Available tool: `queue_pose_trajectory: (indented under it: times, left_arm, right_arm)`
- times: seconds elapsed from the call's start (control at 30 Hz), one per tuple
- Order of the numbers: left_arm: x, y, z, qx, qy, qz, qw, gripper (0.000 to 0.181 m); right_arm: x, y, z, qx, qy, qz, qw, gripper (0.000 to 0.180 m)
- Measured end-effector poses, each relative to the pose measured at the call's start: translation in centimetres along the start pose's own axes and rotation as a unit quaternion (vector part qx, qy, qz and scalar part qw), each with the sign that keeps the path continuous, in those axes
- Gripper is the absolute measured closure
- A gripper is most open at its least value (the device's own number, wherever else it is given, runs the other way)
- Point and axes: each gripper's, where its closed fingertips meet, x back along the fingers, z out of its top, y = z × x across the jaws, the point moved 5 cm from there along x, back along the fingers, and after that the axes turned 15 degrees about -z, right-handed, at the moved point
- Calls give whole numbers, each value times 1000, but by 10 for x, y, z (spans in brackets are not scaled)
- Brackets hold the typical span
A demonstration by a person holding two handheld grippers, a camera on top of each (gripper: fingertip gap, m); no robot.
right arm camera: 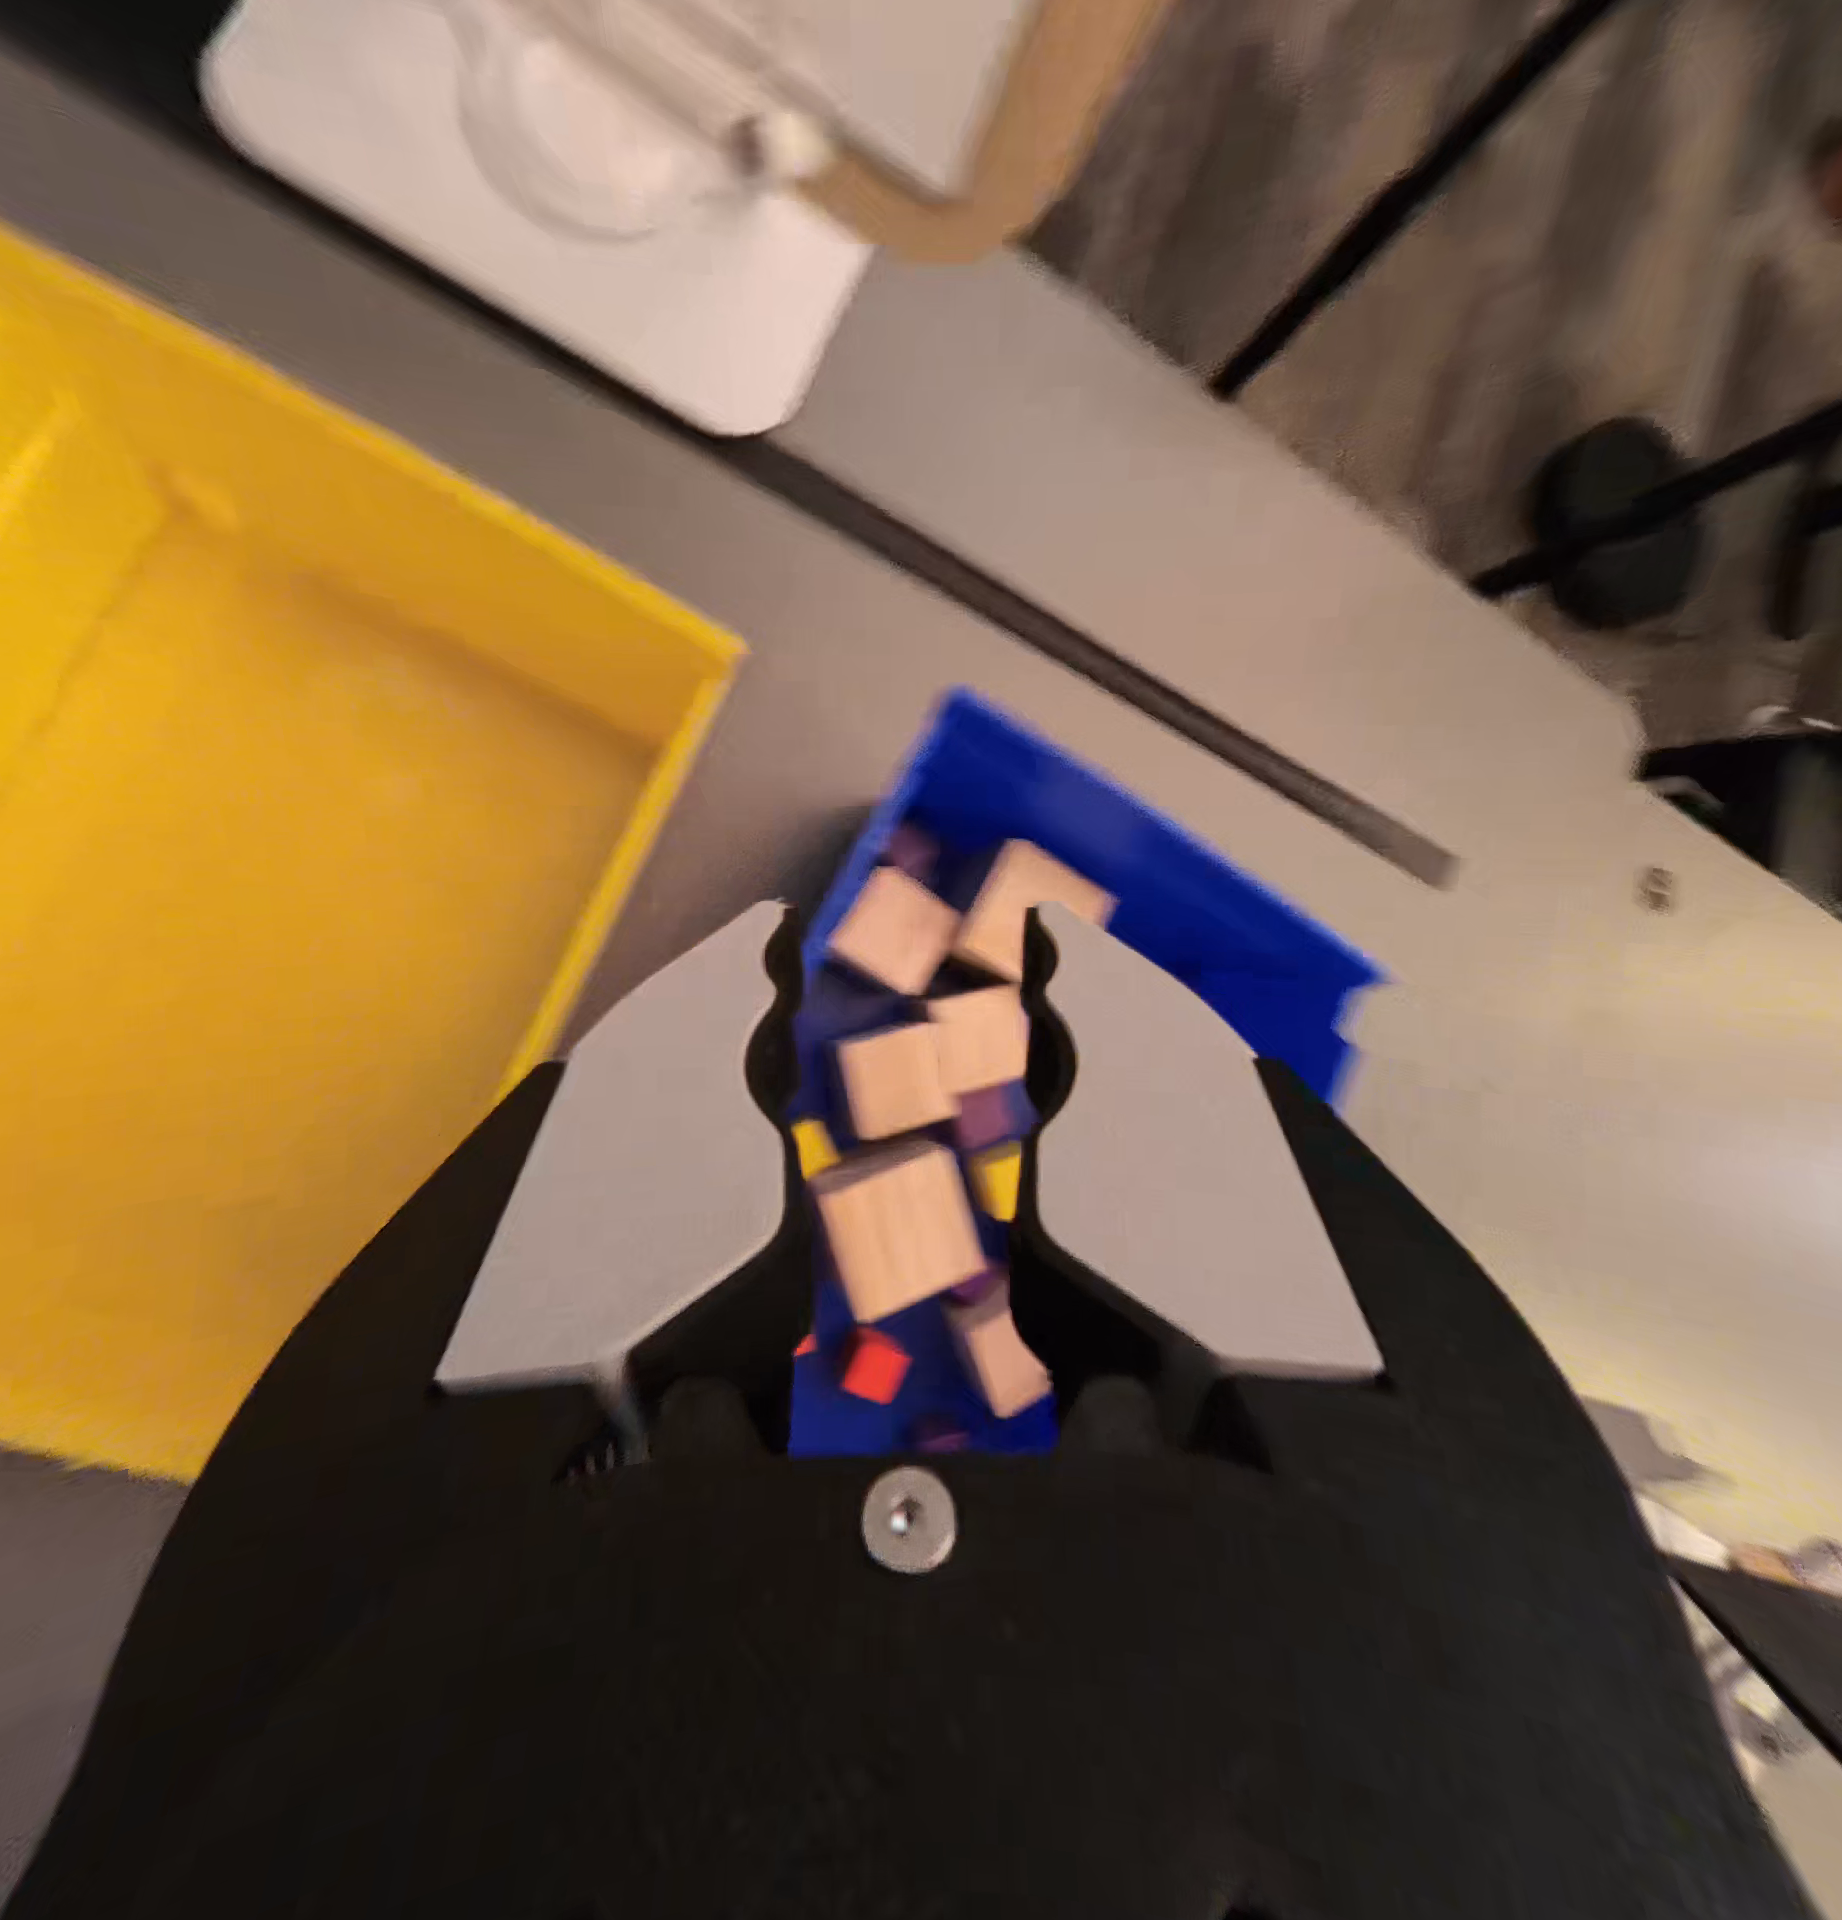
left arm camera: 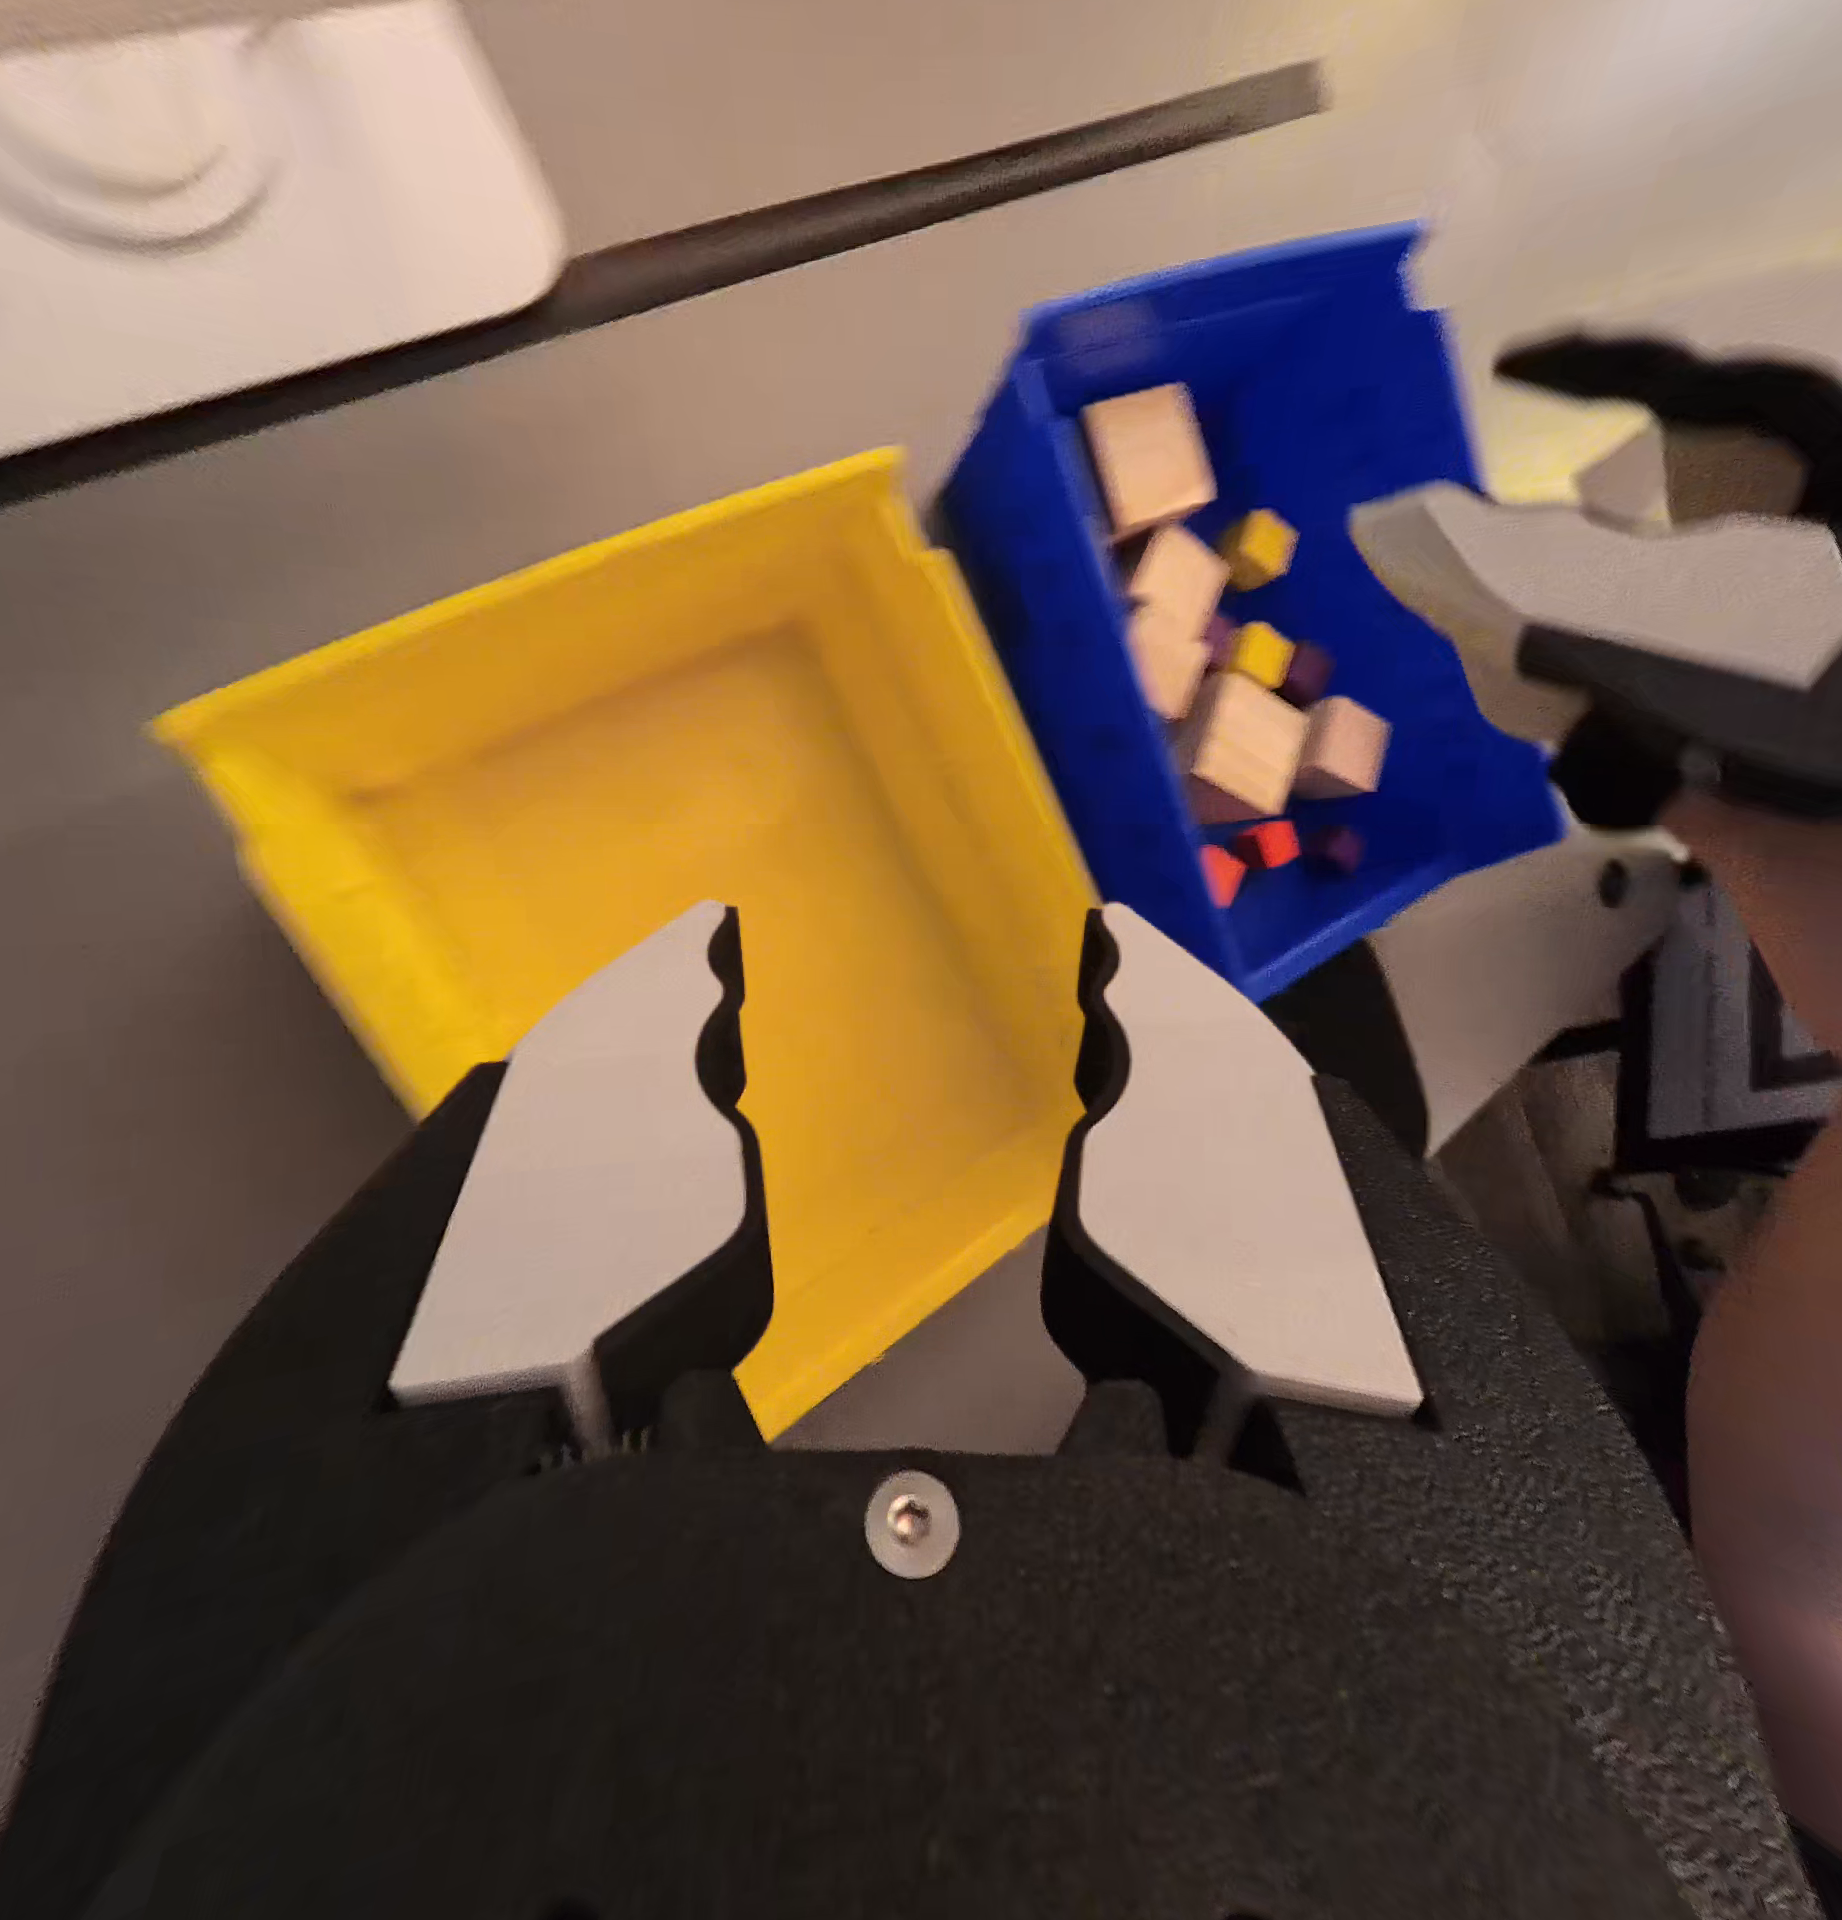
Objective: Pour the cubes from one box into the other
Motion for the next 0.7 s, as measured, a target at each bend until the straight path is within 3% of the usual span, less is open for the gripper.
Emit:
queue_pose_trajectory:
  times: [0.07,0.13,0.3,0.47,0.7]
  left_arm:
    - [-31,40,1,-31,-19,-23,999,118]
    - [-72,67,-3,-38,-58,-36,997,116]
    - [-151,76,3,28,-66,-47,996,126]
    - [-180,62,4,37,-95,20,995,124]
    - [-200,51,-2,50,-130,64,988,123]
  right_arm:
    - [-7,46,-19,-48,-28,-10,998,127]
    - [-26,78,-55,-97,-107,2,989,113]
    - [-69,92,-141,-131,-226,46,964,108]
    - [-97,94,-187,-148,-274,59,948,108]
    - [-117,89,-203,-158,-285,91,941,108]
